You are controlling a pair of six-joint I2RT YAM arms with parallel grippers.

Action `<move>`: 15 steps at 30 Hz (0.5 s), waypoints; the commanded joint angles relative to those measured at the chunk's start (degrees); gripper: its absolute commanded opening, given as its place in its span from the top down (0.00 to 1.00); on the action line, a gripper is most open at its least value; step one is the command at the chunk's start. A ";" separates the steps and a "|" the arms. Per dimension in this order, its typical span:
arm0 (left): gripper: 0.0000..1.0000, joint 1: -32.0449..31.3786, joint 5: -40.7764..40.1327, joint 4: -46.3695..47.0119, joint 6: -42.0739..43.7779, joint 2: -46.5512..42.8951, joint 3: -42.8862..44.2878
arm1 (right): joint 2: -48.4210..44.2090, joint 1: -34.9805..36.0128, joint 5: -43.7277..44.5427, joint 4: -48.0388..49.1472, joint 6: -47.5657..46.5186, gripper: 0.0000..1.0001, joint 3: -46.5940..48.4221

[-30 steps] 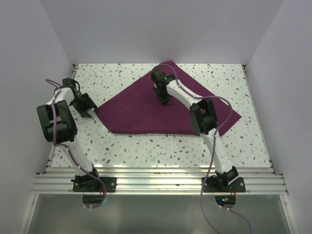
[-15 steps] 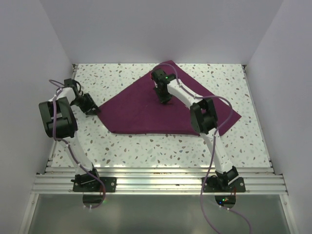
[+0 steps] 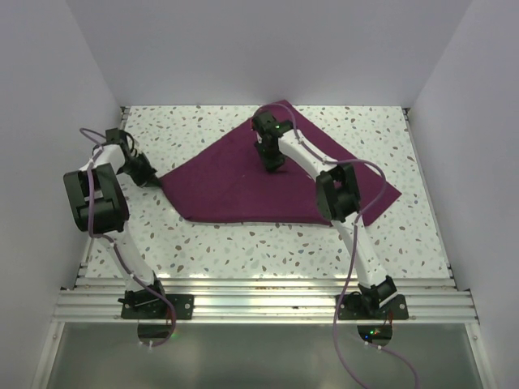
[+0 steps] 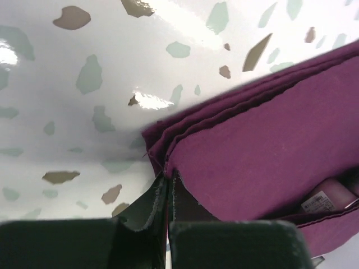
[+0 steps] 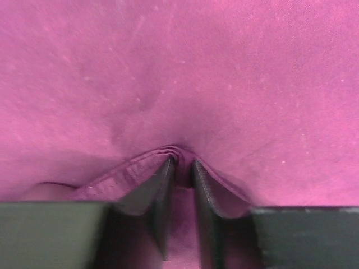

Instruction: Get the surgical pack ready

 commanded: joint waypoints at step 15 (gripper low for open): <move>1.00 -0.09 -0.13 -1.10 0.73 -10.73 -0.57 | -11.66 2.35 1.00 -0.87 3.24 0.41 8.00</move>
